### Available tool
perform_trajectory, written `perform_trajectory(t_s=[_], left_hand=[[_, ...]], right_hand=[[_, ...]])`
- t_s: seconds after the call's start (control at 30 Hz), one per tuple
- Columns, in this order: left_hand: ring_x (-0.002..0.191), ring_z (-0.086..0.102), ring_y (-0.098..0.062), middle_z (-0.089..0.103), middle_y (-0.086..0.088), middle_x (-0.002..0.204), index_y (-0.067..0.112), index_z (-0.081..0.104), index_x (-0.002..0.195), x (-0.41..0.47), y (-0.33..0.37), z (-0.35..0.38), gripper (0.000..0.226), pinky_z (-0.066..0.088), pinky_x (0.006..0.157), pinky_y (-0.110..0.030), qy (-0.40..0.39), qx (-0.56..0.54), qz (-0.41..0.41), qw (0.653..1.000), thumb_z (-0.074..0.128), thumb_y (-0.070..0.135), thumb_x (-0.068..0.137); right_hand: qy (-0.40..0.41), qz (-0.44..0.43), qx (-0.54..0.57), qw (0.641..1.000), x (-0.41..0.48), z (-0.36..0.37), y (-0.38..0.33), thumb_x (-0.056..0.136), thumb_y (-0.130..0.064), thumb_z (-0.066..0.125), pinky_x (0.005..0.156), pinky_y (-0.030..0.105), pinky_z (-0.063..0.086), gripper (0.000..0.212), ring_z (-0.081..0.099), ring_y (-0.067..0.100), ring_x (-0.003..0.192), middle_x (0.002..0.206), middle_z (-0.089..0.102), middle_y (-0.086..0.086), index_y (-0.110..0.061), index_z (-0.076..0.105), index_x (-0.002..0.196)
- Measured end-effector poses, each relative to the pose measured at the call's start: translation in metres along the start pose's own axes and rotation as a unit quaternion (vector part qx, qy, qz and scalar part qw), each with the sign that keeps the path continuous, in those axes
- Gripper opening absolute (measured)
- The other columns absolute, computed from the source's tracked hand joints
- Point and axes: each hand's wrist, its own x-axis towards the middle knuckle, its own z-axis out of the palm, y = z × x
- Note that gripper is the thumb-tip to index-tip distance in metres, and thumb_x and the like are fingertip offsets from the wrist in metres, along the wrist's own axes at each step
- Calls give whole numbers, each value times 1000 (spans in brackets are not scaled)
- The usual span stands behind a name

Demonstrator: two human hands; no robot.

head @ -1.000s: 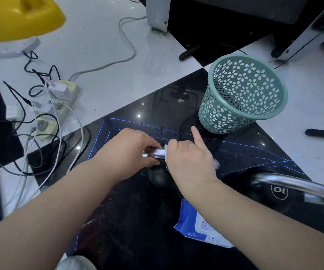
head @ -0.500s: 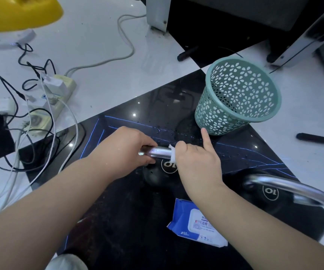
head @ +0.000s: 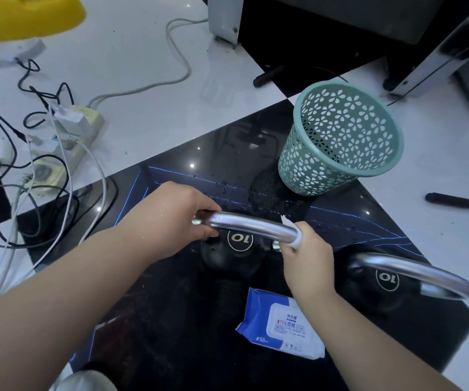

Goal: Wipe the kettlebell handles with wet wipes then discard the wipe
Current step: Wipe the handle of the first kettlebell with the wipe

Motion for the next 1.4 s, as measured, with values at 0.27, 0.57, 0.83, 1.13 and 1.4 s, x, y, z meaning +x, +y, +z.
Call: perform_trajectory(t_s=[0.27, 0.57, 0.83, 1.13, 1.4], left_hand=[[77, 60, -5, 69, 17, 81, 38, 74, 92, -2, 1, -2, 18, 50, 71, -30, 13, 3, 5, 1000, 79, 39, 74], [80, 62, -7, 71, 14, 84, 37, 74, 94, -2, 1, -2, 20, 52, 73, -35, 14, 1, 9, 1000, 78, 40, 75], [77, 62, -6, 71, 14, 81, 39, 73, 93, -1, 0, -1, 17, 53, 71, -35, 3, -1, 1, 1000, 76, 41, 76], [76, 63, -7, 71, 10, 81, 37, 72, 95, -1, 1, -4, 19, 53, 71, -36, -14, -4, -9, 1000, 75, 40, 77], [80, 63, -8, 70, 11, 85, 39, 72, 97, -2, 3, -5, 19, 53, 71, -34, -21, 0, -19, 1000, 75, 40, 78]], right_hand=[[61, 175, 269, 945, -9, 26, -6, 88, -11, 59, 59, 21, 46, 24, 61, 13, 68, 73, 66, -7, -32, 60, 75], [92, 290, 422, 854, -9, 44, -24, 88, -10, 64, 73, 17, 42, 33, 65, 10, 88, 85, 67, -14, -40, 60, 76], [16, 152, 223, 963, -5, 18, 0, 89, -20, 60, 55, 21, 41, 17, 50, 4, 56, 56, 58, -14, -20, 56, 72], [-49, -59, -144, 987, -6, -16, -19, 86, -17, 68, 94, 39, 48, 14, 50, 31, 125, 90, 65, 2, -13, 54, 88], [1, -210, -311, 927, -9, -18, -44, 79, -1, 52, 107, 55, 38, 19, 69, 35, 74, 51, 54, 7, -9, 52, 63]])
